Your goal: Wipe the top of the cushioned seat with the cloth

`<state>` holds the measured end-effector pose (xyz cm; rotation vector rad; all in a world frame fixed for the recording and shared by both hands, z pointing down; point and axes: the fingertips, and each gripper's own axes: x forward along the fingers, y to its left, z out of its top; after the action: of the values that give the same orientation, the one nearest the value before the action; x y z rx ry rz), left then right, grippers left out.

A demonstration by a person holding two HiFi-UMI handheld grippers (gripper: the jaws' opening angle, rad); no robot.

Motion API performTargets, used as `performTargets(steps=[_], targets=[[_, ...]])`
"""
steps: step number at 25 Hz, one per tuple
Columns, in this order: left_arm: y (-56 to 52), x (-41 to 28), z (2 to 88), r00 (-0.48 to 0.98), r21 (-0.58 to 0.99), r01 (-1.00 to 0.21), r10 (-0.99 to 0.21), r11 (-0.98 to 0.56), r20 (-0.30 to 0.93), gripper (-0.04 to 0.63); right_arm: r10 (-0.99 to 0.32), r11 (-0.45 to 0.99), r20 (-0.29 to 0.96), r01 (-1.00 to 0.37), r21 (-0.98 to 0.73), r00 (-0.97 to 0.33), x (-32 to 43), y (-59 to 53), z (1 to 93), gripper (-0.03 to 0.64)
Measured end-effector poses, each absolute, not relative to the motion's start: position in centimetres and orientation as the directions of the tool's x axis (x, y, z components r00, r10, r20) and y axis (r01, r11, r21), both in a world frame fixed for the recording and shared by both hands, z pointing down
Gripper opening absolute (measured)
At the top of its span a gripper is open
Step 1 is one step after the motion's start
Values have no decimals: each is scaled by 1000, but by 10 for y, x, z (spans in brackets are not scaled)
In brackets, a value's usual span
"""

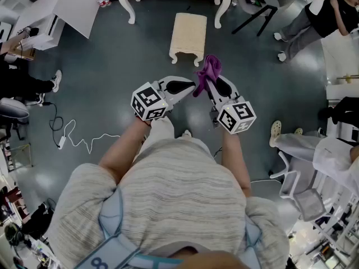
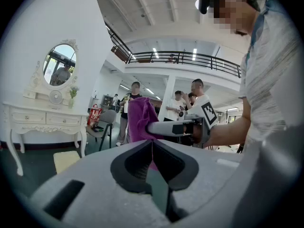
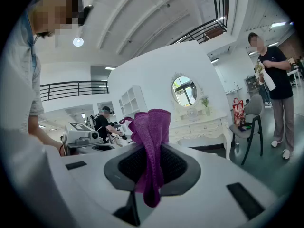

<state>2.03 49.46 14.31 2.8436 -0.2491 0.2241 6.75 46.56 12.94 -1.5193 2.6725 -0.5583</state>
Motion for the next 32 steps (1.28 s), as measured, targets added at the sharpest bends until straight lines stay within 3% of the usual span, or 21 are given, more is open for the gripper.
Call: performTargets(steps=[23, 32], targets=[[492, 8, 146, 974, 278, -190, -146, -942, 172, 15, -832, 461, 158, -821, -335, -532, 58, 462, 132, 71], [433, -32, 145, 977, 285, -184, -143, -941, 156, 15, -857, 420, 162, -845, -331, -490, 31, 410, 131, 71]])
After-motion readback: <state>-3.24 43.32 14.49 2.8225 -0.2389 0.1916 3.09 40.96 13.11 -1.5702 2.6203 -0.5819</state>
